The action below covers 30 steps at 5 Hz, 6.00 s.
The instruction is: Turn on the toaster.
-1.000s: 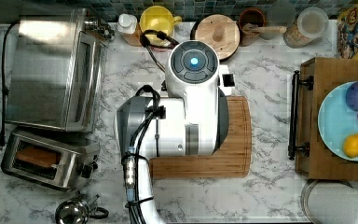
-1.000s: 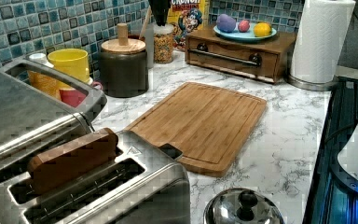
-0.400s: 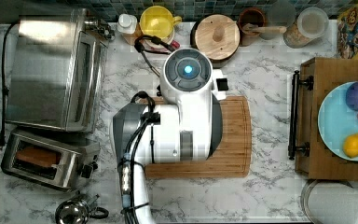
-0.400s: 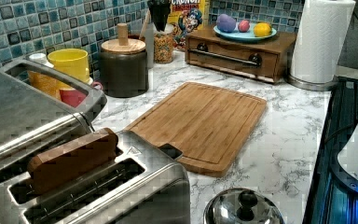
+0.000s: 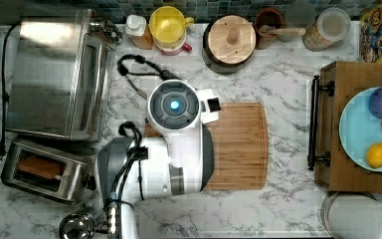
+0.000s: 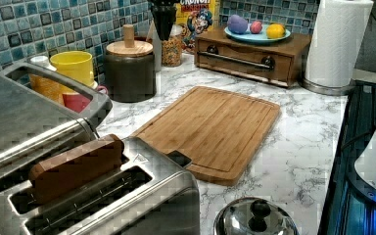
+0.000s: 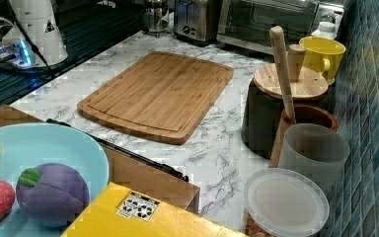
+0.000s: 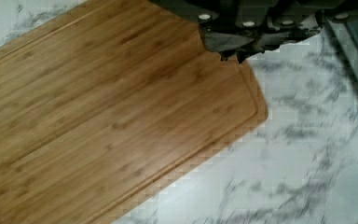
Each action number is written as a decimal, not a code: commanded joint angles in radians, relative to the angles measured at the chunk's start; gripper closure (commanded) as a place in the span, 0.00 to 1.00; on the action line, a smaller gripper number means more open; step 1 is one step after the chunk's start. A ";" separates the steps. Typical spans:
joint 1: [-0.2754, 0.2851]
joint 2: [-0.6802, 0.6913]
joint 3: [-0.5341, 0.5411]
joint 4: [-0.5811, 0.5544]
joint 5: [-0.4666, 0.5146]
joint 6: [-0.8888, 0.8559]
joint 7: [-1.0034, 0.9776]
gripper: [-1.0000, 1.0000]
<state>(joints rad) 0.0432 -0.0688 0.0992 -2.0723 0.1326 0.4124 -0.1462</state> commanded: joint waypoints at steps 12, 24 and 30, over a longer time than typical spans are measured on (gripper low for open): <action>0.228 -0.088 0.283 -0.261 0.195 0.200 -0.092 1.00; 0.277 0.156 0.316 -0.509 0.236 0.558 -0.125 1.00; 0.276 0.156 0.317 -0.509 0.236 0.558 -0.125 1.00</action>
<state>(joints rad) 0.2891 -0.0081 0.3838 -2.4629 0.3469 0.8896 -0.2344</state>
